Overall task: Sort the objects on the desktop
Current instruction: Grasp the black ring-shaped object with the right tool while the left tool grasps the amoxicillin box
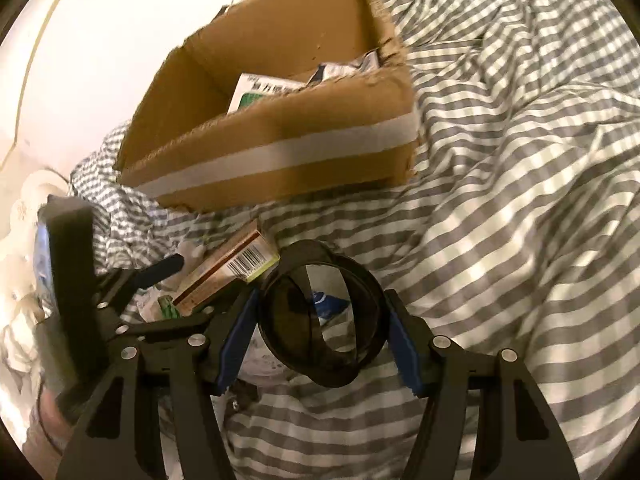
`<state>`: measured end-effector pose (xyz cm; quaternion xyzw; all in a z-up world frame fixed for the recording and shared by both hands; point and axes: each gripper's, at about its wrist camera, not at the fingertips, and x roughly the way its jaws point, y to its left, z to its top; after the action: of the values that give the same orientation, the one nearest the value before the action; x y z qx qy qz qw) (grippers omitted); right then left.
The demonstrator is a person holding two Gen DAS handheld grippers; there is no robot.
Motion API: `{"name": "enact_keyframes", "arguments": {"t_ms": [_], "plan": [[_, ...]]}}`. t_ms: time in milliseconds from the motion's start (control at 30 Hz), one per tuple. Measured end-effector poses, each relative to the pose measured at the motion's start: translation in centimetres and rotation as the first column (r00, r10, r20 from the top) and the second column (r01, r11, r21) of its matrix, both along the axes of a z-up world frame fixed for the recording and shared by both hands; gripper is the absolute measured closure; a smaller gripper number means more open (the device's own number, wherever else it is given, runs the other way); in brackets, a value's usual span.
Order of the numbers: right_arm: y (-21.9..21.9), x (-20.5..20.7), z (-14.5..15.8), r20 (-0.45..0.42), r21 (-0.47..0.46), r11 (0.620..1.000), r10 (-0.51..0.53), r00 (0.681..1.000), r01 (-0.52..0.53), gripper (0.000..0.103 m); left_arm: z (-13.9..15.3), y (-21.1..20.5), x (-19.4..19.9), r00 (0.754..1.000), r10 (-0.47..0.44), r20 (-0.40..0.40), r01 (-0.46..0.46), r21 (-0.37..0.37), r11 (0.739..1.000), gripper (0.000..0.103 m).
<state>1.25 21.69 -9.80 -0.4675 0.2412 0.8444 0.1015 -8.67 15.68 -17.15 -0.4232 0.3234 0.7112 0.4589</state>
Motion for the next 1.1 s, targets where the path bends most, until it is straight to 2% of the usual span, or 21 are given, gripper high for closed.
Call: {"name": "enact_keyframes", "arguments": {"t_ms": [100,167,267,333,433,500,567,633,733,800,867,933,1033,1067,1100], "plan": [[0.5,0.2,-0.2,0.002,-0.016,1.000,-0.014,1.000,0.014,0.041,-0.1,0.3,-0.2,1.000,-0.027,0.011,0.027,-0.020,0.999,0.019],[0.6,0.1,-0.3,0.003,-0.016,1.000,-0.002,1.000,0.002,0.041,0.2,0.1,0.4,0.996,-0.090,0.006,0.090,-0.033,0.995,0.019],[0.4,0.0,-0.5,0.008,-0.014,1.000,0.002,1.000,-0.002,0.041,0.6,-0.4,1.2,0.983,-0.171,-0.071,0.168,-0.045,0.985,0.019],[0.4,0.0,-0.8,0.010,-0.017,1.000,0.001,1.000,-0.001,0.041,0.2,-0.2,0.7,0.979,-0.177,-0.097,0.170,-0.080,0.982,0.018],[0.5,0.0,-0.9,0.014,-0.020,1.000,0.014,1.000,-0.014,0.041,-0.6,0.4,-0.8,0.986,-0.164,-0.016,0.162,-0.099,0.982,0.018],[0.4,0.1,-0.9,0.015,-0.020,1.000,0.013,1.000,-0.013,0.041,-0.7,0.7,-1.6,0.988,-0.153,0.003,0.153,-0.092,0.984,0.018],[0.4,0.1,-1.0,0.018,-0.020,1.000,0.013,1.000,-0.013,0.041,-0.6,0.6,-1.7,0.987,-0.161,0.005,0.160,-0.092,0.983,0.018],[0.4,0.1,-1.0,0.020,-0.019,1.000,0.015,1.000,-0.015,0.041,-0.4,0.2,-0.9,0.976,-0.217,0.008,0.217,-0.085,0.973,0.018],[0.4,-0.1,-1.2,0.026,-0.014,1.000,0.017,1.000,-0.016,0.041,-0.4,0.3,0.2,0.960,-0.274,-0.054,0.269,-0.086,0.959,0.018],[0.5,-0.2,-1.3,0.031,-0.012,1.000,0.027,0.999,-0.027,0.041,-0.8,0.8,0.0,0.961,-0.276,-0.025,0.272,-0.095,0.958,0.016],[0.5,-0.1,-1.3,0.032,-0.015,1.000,0.026,0.999,-0.026,0.041,-1.5,1.5,-0.9,0.970,-0.241,0.004,0.241,-0.101,0.965,0.000],[0.7,0.0,-1.4,0.033,-0.023,0.999,0.023,0.999,-0.022,0.041,-2.3,1.9,-2.3,0.978,-0.194,0.072,0.201,-0.113,0.973,0.000],[0.8,0.0,-1.4,0.034,-0.029,0.999,0.021,0.999,-0.020,0.041,-2.8,1.8,-3.7,0.986,-0.149,0.073,0.157,-0.121,0.980,0.000],[0.8,0.0,-1.4,0.034,-0.029,0.999,0.022,0.999,-0.021,0.041,-2.8,1.6,-3.9,0.985,-0.152,0.076,0.161,-0.121,0.980,0.008],[0.8,0.0,-1.4,0.035,-0.028,0.999,0.023,0.999,-0.022,0.041,-2.8,1.3,-3.9,0.982,-0.172,0.078,0.180,-0.123,0.976,0.009]]}}
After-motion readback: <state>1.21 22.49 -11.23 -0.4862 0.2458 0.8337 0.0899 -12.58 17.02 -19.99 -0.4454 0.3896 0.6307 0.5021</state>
